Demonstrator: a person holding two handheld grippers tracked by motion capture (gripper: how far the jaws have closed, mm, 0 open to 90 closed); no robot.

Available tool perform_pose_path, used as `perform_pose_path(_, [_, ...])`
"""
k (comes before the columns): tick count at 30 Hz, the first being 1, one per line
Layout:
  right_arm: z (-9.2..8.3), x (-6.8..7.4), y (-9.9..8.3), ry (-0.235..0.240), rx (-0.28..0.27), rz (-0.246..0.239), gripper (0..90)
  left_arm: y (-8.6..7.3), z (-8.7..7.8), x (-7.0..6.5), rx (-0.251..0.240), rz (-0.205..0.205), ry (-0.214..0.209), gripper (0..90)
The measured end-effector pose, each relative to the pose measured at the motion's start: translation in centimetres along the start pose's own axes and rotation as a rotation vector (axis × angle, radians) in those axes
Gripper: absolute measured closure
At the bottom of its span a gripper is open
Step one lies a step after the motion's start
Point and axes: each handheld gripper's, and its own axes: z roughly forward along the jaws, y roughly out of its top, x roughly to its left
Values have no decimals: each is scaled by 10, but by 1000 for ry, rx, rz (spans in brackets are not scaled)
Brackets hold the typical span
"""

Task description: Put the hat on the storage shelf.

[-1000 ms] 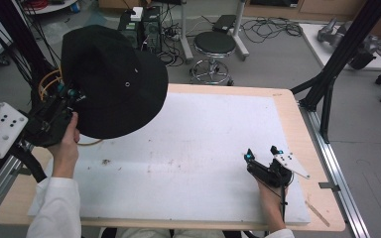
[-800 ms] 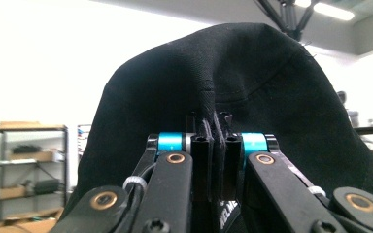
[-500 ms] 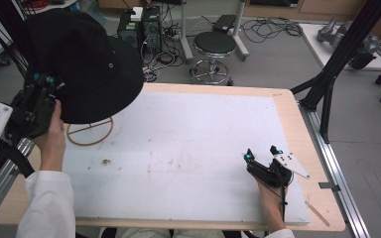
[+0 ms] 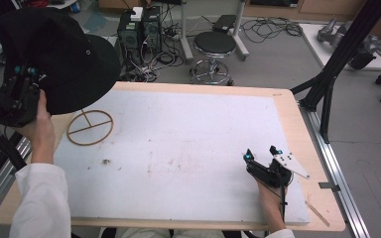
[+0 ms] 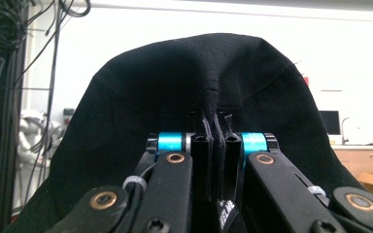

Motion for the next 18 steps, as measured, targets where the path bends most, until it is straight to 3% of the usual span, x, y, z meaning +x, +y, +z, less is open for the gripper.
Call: perform_pose_path(18, [-1,1,0,0,2,-7,120,-30,8,12,133,-10,10,871])
